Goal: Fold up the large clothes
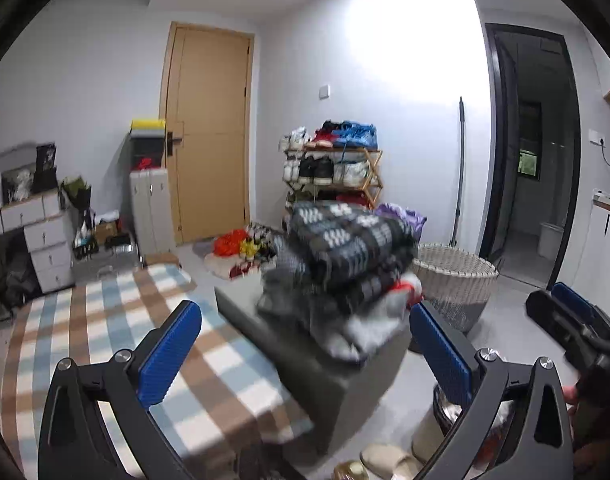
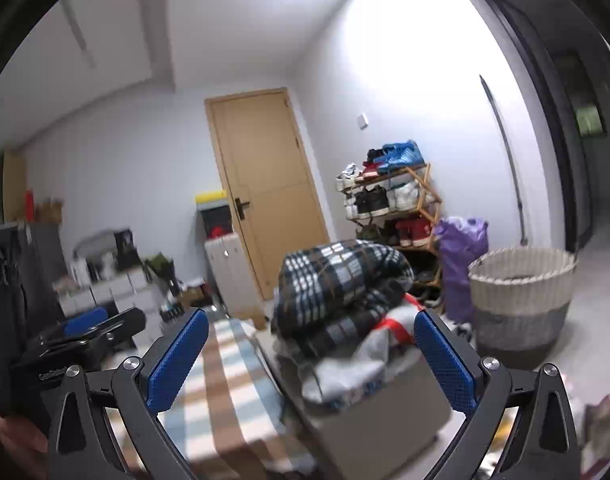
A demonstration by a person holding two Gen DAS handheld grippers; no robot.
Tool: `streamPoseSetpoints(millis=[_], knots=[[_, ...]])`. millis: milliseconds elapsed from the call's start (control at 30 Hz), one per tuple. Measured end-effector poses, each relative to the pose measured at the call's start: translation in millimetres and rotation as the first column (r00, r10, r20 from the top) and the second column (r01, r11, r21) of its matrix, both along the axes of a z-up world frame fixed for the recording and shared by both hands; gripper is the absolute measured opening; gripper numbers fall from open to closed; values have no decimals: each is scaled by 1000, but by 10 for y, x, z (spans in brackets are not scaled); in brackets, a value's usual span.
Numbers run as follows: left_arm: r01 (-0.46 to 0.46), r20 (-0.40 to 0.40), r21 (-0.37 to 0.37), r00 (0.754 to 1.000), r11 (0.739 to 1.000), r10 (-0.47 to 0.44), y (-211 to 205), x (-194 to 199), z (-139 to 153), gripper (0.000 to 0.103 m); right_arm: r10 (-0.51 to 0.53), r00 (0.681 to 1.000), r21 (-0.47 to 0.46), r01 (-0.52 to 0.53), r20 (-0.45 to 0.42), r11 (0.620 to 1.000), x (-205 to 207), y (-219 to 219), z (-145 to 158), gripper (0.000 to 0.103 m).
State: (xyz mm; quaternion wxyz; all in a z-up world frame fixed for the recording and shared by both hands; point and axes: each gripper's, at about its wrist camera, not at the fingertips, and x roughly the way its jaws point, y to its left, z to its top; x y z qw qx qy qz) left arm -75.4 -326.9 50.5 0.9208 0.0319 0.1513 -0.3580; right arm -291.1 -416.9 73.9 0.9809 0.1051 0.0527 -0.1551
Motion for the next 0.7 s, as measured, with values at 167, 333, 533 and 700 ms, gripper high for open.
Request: streamPoseSetpoints(millis=[167,333,533,700], knots=[[-43,35,-12,998,999,43,195,-195,10,102,-24,997,-116,16,-74,993,-141,238,-165,103],[-26,27,-46,999,999,28,261,-217,71,102,-14,998,-134,5,-67,991,-292,390,-222,103],[-41,80,-37,996,998,44,168,-233,105,102,-16,999,-138,11,-39,990,-367,481,-218,103],[-19,32,-53,999,998,20,159,-188,70,102,-4,999,-138,-2,-42,990,-371,493,-249,103]])
